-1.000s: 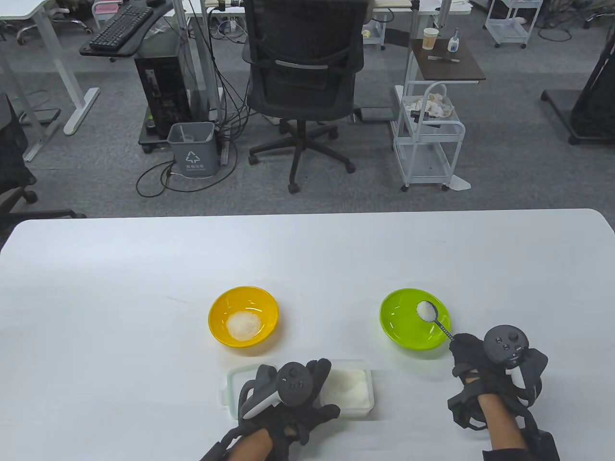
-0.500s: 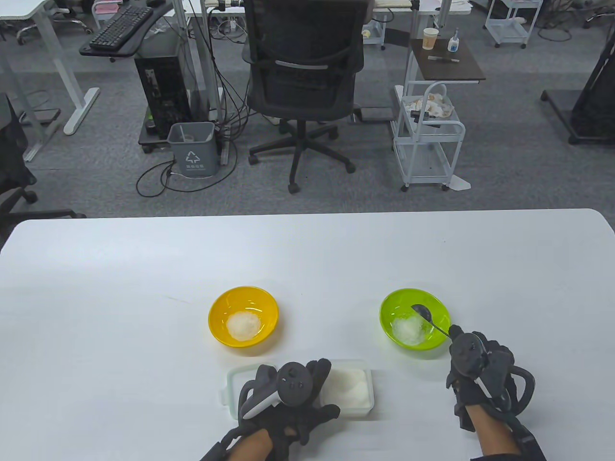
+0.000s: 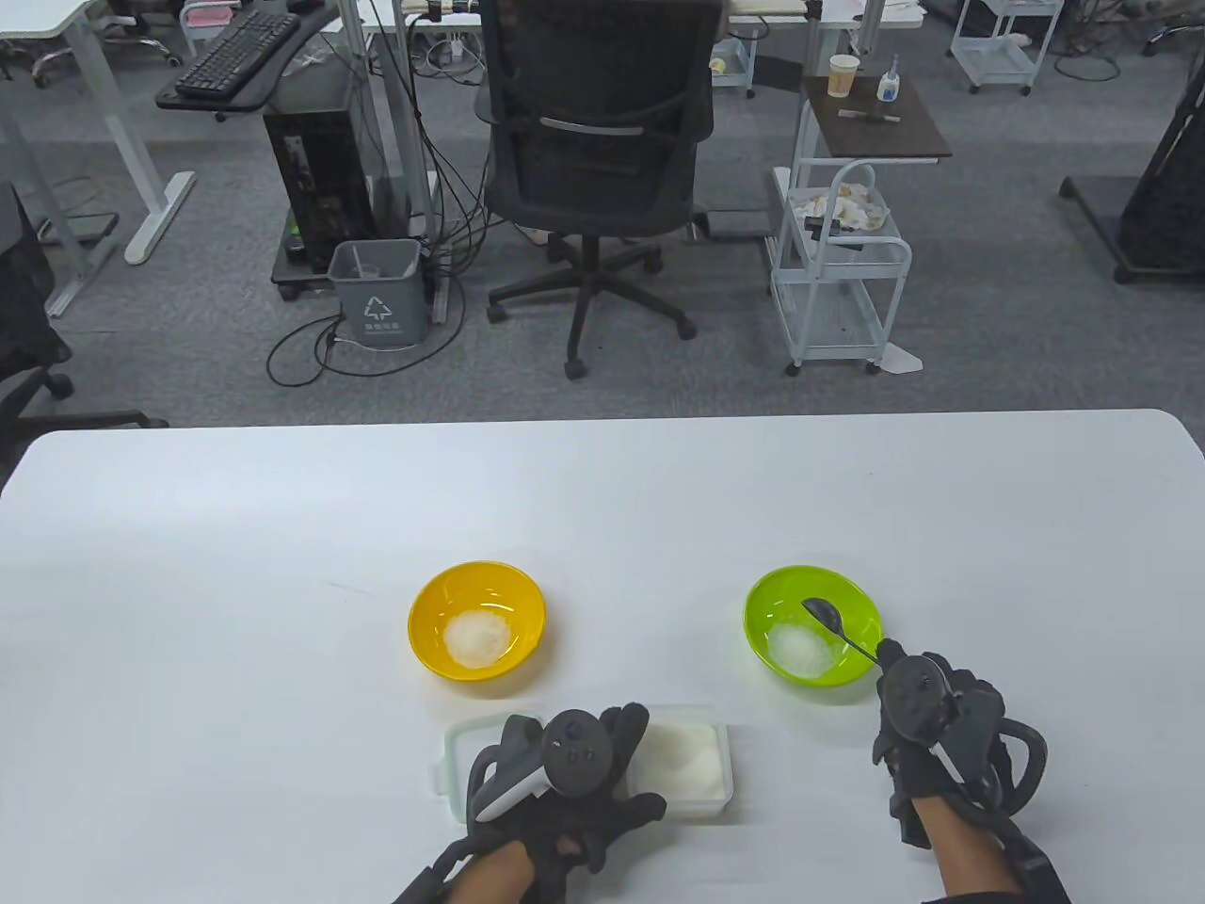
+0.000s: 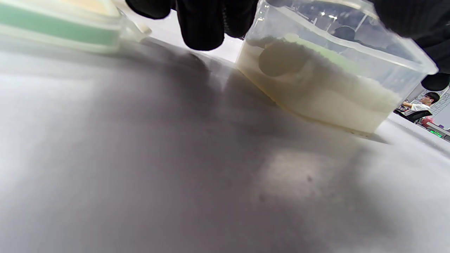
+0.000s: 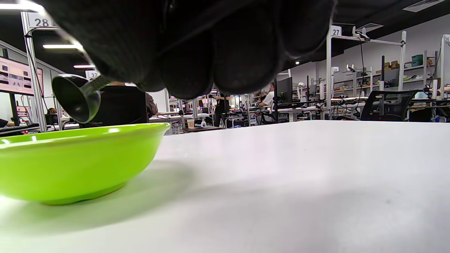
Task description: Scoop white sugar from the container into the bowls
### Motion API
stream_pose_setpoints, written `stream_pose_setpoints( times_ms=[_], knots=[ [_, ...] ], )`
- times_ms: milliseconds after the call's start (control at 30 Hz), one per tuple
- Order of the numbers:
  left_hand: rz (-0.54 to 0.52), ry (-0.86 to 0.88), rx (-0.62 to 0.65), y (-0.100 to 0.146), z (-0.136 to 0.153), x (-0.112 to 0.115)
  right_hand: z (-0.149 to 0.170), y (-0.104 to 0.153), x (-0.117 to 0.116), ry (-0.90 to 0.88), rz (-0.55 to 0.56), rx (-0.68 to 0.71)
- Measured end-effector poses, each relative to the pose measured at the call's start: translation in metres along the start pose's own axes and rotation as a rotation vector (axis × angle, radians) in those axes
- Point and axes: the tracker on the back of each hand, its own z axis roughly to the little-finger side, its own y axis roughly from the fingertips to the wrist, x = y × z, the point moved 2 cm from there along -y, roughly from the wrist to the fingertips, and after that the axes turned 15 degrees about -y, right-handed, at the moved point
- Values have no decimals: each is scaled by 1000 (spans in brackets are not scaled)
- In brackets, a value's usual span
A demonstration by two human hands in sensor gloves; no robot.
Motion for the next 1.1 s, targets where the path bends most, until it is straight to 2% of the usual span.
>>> stream_pose_setpoints(
  times_ms=[333, 633, 800, 900, 1100],
  knots=[
    [3, -1, 0, 0, 0, 0, -31, 16, 16, 3, 32, 153],
    [3, 0, 1, -1, 0, 1, -64, 35, 25, -40, 1, 304],
    [4, 1, 0, -1, 0, 0, -69, 52, 19, -92, -26, 388],
    [4, 0, 1, -1, 0, 0, -71, 59, 14, -77, -76, 433],
    [5, 12, 0, -1, 0, 1, -78, 71, 10, -59, -108, 516]
  ],
)
